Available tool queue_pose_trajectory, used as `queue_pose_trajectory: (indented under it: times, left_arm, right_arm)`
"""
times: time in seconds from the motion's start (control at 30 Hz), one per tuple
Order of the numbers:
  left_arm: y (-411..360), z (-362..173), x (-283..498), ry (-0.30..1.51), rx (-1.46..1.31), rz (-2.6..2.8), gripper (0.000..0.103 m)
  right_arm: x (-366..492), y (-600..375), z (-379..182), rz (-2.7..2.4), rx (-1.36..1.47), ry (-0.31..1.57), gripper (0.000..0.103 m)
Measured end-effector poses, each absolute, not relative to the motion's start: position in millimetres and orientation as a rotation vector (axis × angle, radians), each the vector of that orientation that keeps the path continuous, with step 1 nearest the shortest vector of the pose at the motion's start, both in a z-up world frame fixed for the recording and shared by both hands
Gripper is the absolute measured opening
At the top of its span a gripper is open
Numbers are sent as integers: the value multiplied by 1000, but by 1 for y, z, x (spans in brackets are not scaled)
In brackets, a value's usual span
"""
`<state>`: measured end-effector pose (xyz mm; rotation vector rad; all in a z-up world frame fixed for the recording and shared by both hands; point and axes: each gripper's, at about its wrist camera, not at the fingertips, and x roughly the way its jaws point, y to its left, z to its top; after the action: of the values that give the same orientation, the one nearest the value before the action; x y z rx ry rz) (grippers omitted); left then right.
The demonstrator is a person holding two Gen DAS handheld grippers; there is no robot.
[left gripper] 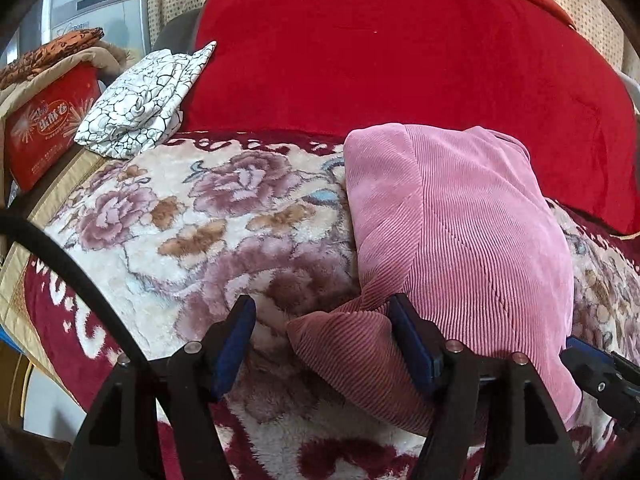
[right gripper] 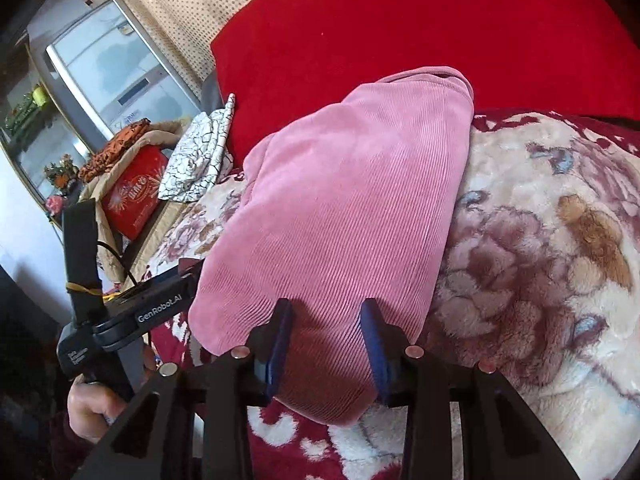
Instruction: Fold large clothes
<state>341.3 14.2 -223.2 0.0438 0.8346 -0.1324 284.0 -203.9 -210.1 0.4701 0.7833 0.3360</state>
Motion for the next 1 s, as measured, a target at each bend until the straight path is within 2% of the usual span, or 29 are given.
queue_pose_trajectory:
  times: [0.1, 0.17, 0.2, 0.23, 0.33, 0.67, 0.73, 0.83, 1.0]
  left_arm:
    - [11, -219, 337, 816, 53, -119, 72]
    - [10, -216, 335, 802, 63, -108, 72]
    - [9, -214, 335, 797, 66, -101, 73]
    - [10, -212, 334, 791, 63, -98, 73]
    - [12, -200, 330, 749, 51, -76, 73]
    - [11, -181, 325, 666, -10, -45, 74]
    - [6, -191, 332, 713, 6, -59, 79]
    - [1, -210, 346, 815, 12, -82, 79]
    - [18, -210, 351, 834, -89, -113, 83]
  right_arm:
    - [281, -206, -209, 344, 467, 772, 41]
    - [278, -213, -210, 352, 490, 771, 49]
    - [278, -216, -211, 342, 498, 781, 67]
    - [278, -222, -213, 316, 516, 801, 76]
    - [275, -240, -214, 337, 614, 785, 76]
    - [267, -247, -184, 372, 630, 638, 74]
    - [275, -240, -191, 381, 624, 666, 73]
    - [288, -229, -213, 395, 608, 770, 73]
    - [299, -244, -227, 411, 726, 815, 73]
